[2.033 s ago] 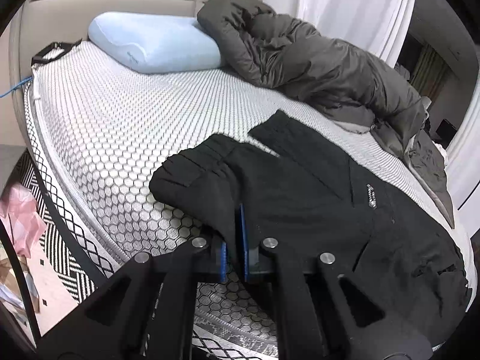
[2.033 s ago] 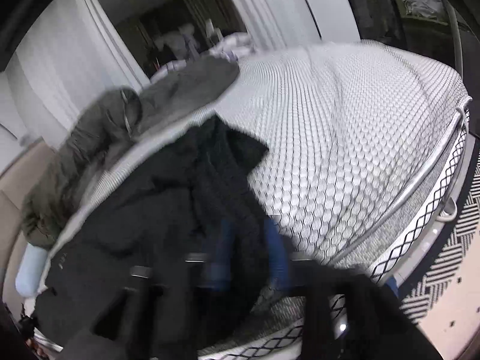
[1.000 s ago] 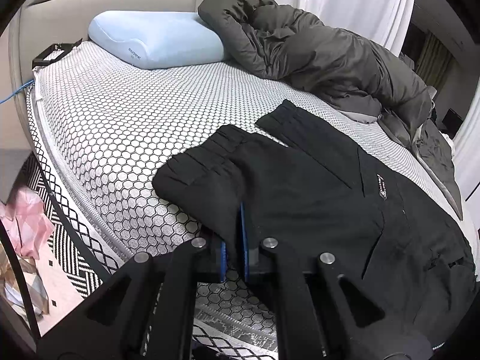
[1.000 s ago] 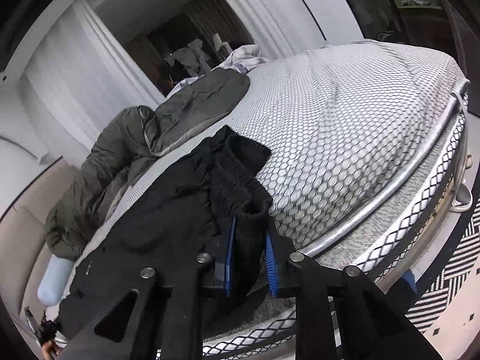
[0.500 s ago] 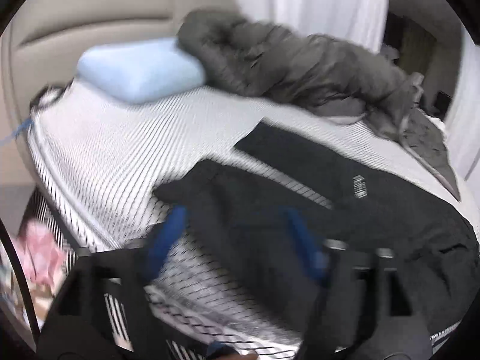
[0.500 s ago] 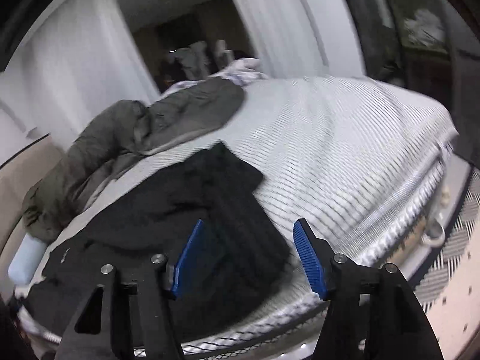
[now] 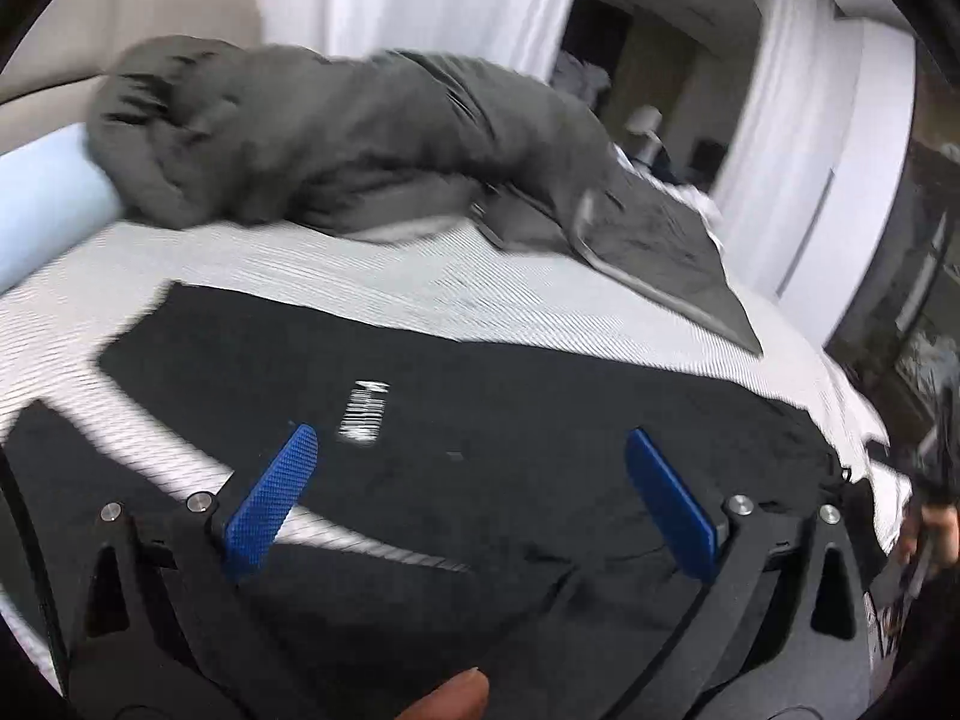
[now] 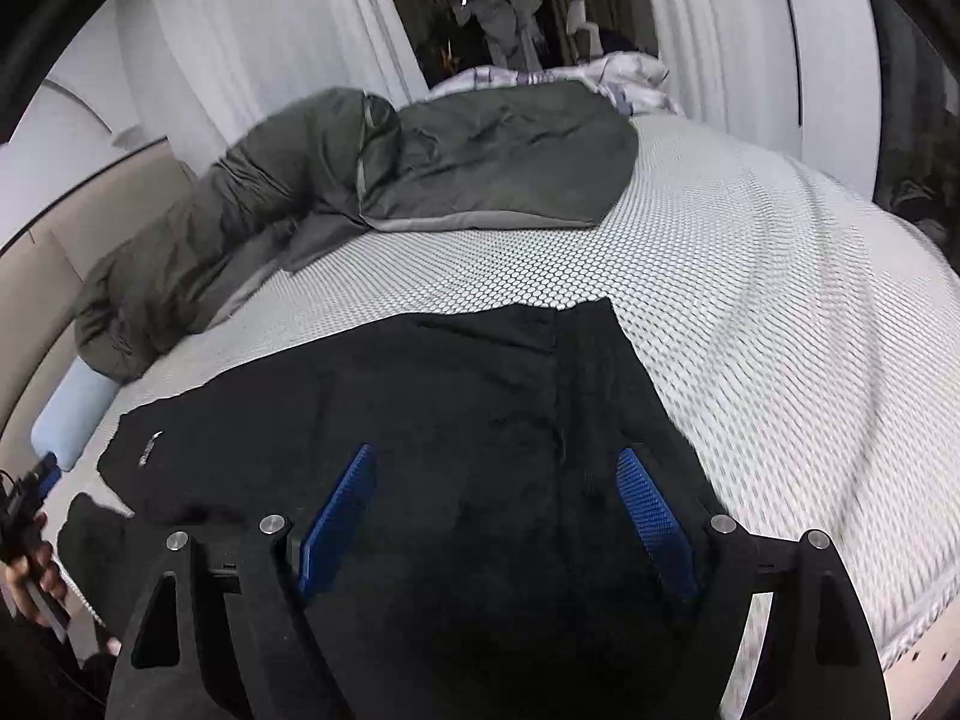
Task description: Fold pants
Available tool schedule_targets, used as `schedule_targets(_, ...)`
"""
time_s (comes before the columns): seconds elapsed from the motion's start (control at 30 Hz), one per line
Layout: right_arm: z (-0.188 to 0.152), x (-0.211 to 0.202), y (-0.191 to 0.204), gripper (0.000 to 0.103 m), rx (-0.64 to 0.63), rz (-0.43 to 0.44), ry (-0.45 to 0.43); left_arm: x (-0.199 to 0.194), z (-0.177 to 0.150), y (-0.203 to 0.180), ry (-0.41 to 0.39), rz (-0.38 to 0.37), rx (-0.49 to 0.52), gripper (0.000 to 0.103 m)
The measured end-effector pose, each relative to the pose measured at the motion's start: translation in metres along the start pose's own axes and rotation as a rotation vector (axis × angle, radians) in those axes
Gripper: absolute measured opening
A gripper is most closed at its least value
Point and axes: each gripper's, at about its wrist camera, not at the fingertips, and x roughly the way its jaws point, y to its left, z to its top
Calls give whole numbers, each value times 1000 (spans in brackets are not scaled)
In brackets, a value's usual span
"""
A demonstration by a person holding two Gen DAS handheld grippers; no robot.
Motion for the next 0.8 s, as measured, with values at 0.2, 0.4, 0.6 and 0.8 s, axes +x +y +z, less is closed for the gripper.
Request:
schedule_targets(0.2, 55, 93, -22, 84, -60, -172, 148, 64, -8, -21, 93, 58, 87, 102)
schedule_targets(0.4, 77, 175, -43, 52, -9, -128, 370, 106, 13, 11, 117, 99, 52, 102)
schedule_targets(0.6, 124, 181, -20, 27, -143, -241, 214, 128, 45, 36, 92, 170, 42, 102)
schedule_targets(0.8, 145, 192, -26, 50, -50, -355, 195, 128, 53, 61, 95, 241, 35, 102)
